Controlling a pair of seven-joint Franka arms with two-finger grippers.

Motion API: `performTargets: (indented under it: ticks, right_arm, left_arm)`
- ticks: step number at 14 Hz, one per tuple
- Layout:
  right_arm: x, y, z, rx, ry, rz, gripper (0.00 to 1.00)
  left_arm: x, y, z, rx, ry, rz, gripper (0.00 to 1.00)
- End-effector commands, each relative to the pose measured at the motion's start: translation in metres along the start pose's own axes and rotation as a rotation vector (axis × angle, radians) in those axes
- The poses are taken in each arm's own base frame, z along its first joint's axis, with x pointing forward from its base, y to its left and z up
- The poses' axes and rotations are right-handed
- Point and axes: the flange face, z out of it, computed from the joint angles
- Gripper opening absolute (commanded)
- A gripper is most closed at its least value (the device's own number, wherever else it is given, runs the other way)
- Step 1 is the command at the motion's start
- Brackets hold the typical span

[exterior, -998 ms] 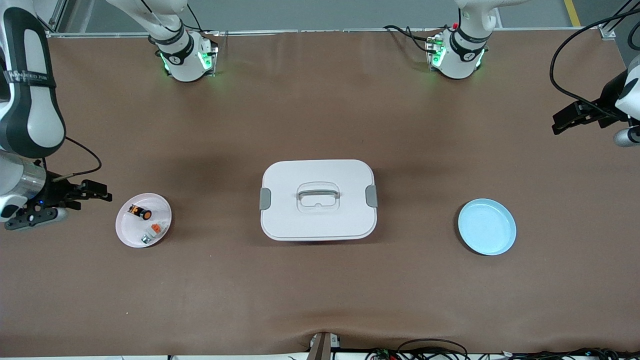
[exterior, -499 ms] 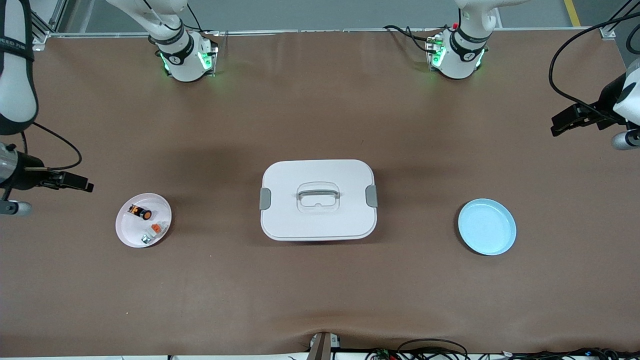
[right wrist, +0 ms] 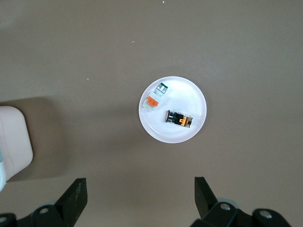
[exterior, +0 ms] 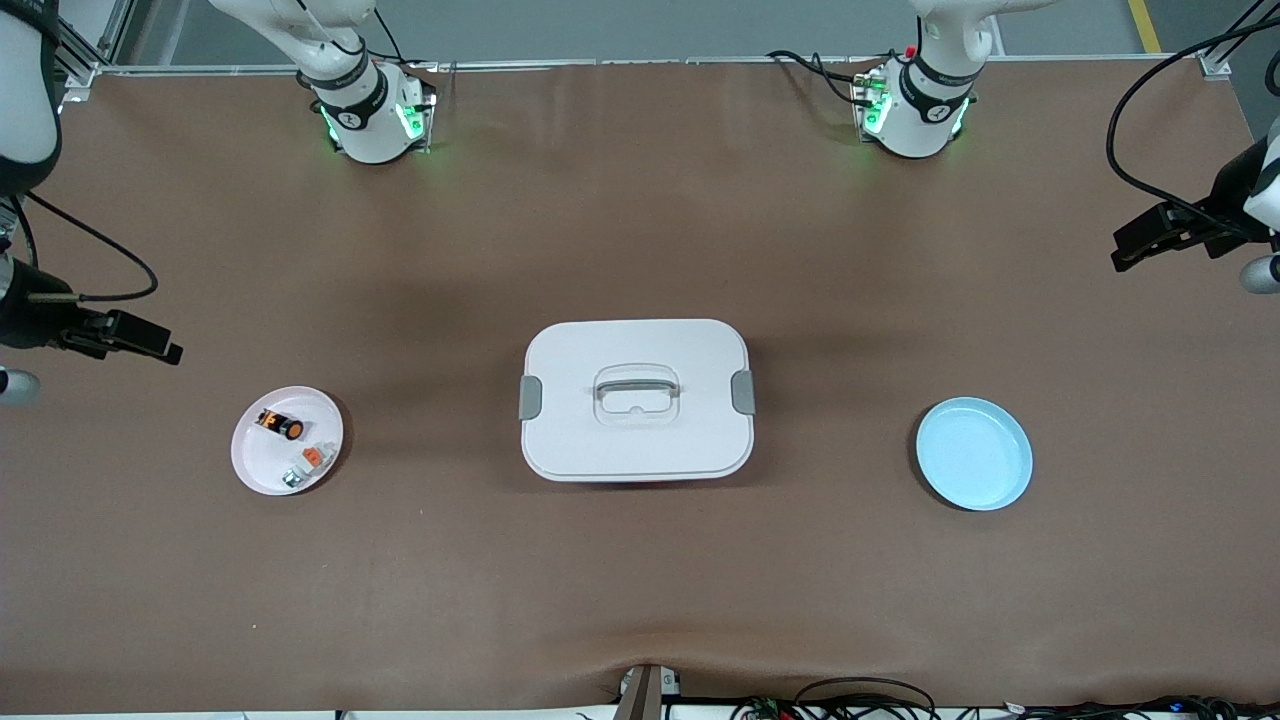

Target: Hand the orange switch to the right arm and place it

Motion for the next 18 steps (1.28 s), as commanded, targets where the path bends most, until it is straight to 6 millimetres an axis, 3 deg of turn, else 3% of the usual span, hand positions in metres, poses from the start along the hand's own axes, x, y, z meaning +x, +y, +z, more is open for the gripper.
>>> performTargets:
  ticks: [1, 3, 5, 9, 11, 13, 18]
  right_arm:
    - [-0.012, -0.012, -0.019, -0.026, 0.018, -0.006, 1.00]
    - [-0.017, -0.019, -0.026, -0.029, 0.026, -0.032, 1.00]
    - [-0.022, -0.024, -0.033, -0.032, 0.020, -0.042, 1.00]
    - [-0.027, -0.029, -0.073, -0.073, 0.038, -0.060, 1.00]
    - [-0.027, -0.024, -0.074, -0.090, 0.030, -0.084, 1.00]
    - [-0.028, -0.019, -0.075, -0.093, 0.022, -0.120, 1.00]
    - [-0.033, -0.026, -0.075, -0.074, -0.005, -0.108, 1.00]
  left_arm:
    - [-0.002, -0.017, -0.007, -0.049, -0.001, -0.020, 1.00]
    - [-0.004, -0.024, -0.007, -0.086, -0.006, -0.034, 1.00]
    - [-0.009, -0.016, -0.006, -0.078, -0.008, -0.027, 1.00]
    - [-0.025, -0.005, -0.014, -0.065, 0.036, -0.009, 1.00]
    - [-0.032, -0.001, -0.019, -0.047, 0.049, 0.004, 1.00]
    - [-0.037, 0.015, -0.020, 0.023, 0.061, 0.040, 1.00]
    - [-0.034, 0.010, -0.021, 0.002, 0.056, 0.020, 1.00]
